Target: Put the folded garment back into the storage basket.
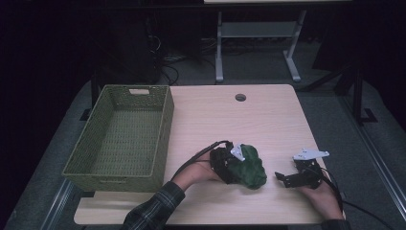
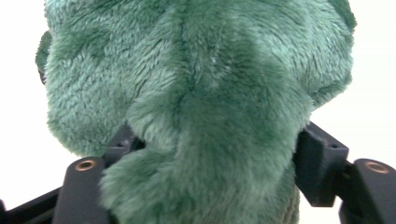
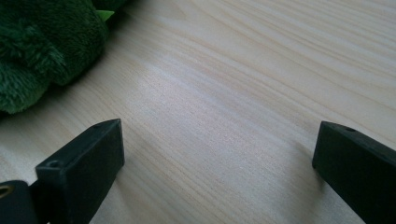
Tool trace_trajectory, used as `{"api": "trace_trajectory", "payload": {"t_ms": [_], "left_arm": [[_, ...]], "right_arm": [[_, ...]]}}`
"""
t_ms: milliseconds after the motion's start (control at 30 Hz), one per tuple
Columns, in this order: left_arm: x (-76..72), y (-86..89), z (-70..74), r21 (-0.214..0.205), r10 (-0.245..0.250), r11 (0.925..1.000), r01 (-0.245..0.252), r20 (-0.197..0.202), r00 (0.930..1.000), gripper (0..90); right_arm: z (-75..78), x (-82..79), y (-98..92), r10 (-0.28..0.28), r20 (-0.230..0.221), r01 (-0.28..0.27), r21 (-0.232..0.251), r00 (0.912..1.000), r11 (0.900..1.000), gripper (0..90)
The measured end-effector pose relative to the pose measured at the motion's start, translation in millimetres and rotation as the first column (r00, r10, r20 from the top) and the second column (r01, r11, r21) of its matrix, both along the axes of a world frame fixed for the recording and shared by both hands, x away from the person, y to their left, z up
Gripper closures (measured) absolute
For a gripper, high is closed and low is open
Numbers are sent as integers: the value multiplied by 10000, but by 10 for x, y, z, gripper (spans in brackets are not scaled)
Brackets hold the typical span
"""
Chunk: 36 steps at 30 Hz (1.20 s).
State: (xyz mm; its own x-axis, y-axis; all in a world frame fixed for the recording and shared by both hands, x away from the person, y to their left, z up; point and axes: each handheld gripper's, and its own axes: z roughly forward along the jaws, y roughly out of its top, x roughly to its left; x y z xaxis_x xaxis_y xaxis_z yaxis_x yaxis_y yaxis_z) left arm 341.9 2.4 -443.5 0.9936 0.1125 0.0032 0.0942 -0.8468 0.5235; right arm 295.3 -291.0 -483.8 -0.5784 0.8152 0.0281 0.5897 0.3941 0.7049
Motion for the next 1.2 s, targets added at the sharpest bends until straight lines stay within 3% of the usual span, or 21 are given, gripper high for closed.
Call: {"api": "trace_trajectory", "payload": {"t_ms": [200, 500, 767, 867, 1200], "left_arm": [[40, 10, -26, -73, 130, 9999, -132, -186, 9997, 384], [59, 45, -36, -336, 370, 9987, -380, -289, 9989, 589], [47, 56, 24, -316, 409, 9986, -416, -212, 9989, 638], [37, 82, 73, -619, 544, 9965, -564, -349, 9979, 662], [20, 104, 260, -861, 611, 9943, -635, -313, 9976, 705]], "right_arm": [[0, 2, 1, 3, -1, -3, 2, 10000, 10000, 19], [0, 2, 1, 2, -4, -2, 3, 10000, 10000, 19], [1, 2, 1, 0, -8, 0, 4, 10000, 10000, 19], [1, 3, 1, 4, -6, -4, 4, 10000, 10000, 19], [1, 0, 3, -23, -39, 23, 16, 10000, 10000, 19]]}}
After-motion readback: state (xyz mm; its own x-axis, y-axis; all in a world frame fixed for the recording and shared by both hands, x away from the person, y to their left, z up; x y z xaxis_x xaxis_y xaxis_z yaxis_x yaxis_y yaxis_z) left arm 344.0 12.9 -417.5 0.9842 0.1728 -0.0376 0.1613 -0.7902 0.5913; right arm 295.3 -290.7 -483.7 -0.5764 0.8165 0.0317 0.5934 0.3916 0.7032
